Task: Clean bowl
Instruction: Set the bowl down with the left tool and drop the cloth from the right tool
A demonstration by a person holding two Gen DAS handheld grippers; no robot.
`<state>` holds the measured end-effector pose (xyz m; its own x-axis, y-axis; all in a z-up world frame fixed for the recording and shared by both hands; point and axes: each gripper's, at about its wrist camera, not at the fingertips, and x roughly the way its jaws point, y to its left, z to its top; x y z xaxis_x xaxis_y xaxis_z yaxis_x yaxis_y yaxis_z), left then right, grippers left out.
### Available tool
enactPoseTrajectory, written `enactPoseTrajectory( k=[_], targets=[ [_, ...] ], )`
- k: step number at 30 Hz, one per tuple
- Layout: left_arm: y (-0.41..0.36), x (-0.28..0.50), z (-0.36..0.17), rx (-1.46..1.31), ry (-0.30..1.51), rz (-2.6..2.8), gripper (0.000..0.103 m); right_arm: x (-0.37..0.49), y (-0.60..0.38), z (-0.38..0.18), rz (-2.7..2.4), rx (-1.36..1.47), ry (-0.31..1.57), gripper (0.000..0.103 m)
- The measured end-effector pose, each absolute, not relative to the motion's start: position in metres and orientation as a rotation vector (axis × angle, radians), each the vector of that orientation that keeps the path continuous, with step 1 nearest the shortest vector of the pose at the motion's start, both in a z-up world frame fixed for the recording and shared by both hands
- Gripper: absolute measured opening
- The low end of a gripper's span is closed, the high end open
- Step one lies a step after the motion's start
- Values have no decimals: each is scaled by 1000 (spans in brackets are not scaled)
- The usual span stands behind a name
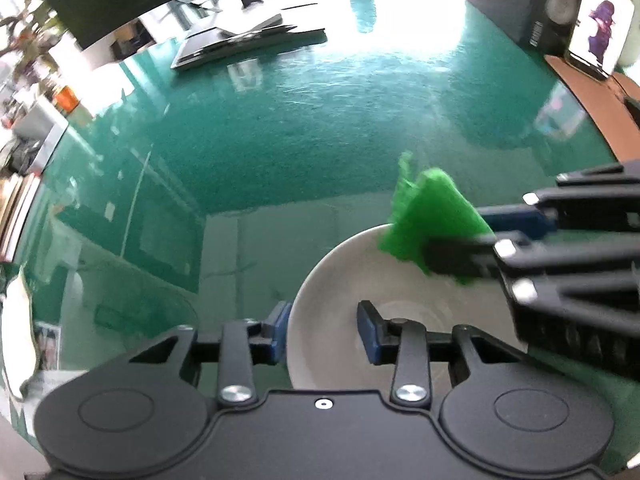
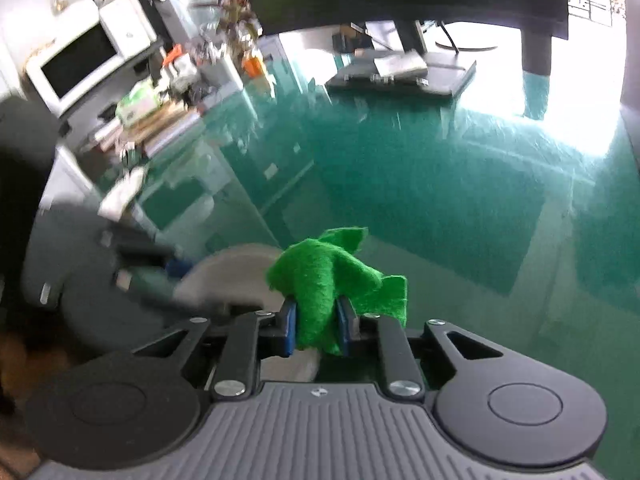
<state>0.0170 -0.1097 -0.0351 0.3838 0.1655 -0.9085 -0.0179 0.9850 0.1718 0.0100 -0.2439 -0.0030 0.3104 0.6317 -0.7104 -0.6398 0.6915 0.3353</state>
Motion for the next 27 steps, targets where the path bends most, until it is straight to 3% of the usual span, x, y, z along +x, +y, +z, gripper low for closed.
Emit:
enactPoseTrajectory(
  k=[6,12,14,16,17,18,20,22,24,27],
  targets=[
    [-78,39,-38,117,1138,285,36,22,-238,16,798,57,832,20],
    [-70,39,-23,127,1098,340,39,22,-237,-10,651,-101,852,21],
    [-68,38,-17,133,1084,355,43,21,-238,-21,613,-104,897,36],
    [-66,36,-11,140,1070,371,49,20,-241,-25,618,-60,930,63],
    [-65,35,-8,143,1063,378,58,17,-242,-23,625,-46,931,70],
    [-64,35,-5,146,1056,386,72,13,-243,-19,631,-27,933,86],
    [-62,33,1,153,1042,401,82,5,-247,-12,616,-11,931,99],
    [-63,25,11,160,1030,391,86,-1,-251,-7,606,6,927,102],
    [-65,20,18,153,1045,350,98,-6,-256,-1,581,22,925,102],
    [-72,12,26,126,1044,293,102,-9,-258,4,511,-1,943,102]
  ],
)
